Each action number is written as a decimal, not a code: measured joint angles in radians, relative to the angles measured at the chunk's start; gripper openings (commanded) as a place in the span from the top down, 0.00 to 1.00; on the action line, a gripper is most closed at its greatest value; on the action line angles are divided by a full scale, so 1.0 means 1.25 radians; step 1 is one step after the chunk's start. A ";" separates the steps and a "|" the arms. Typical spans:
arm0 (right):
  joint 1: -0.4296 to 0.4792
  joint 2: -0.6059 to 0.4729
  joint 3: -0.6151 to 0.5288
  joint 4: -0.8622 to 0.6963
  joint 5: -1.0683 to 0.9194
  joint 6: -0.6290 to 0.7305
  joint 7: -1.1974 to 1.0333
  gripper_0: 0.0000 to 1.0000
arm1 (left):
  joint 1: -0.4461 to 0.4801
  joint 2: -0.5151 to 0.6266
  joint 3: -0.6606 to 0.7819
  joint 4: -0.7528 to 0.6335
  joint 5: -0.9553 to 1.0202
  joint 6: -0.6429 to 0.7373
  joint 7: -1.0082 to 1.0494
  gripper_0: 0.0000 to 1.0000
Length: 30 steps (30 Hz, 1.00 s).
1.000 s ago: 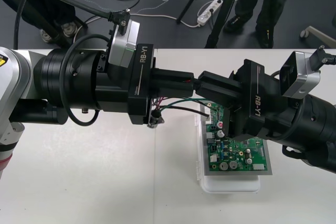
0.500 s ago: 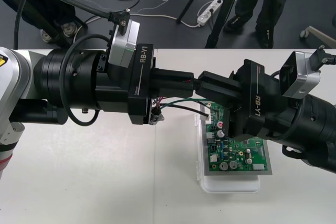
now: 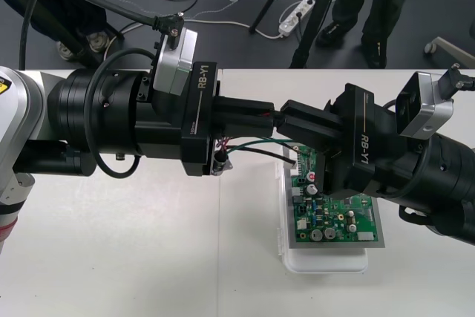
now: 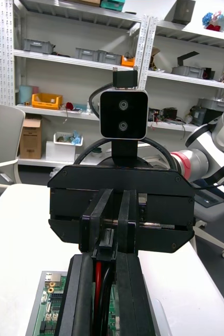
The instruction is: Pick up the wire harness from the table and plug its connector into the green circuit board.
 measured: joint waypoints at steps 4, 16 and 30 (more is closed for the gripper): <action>0.000 0.000 0.000 0.000 -0.001 0.001 0.000 1.00 | 0.000 0.000 0.000 0.000 0.000 0.001 0.000 0.21; 0.000 0.000 0.000 0.000 -0.001 0.001 0.000 1.00 | 0.000 0.000 0.000 0.000 0.000 0.018 0.000 0.00; 0.000 0.000 0.000 0.000 -0.021 0.001 0.000 1.00 | 0.000 0.002 0.000 0.000 0.009 0.020 0.000 0.00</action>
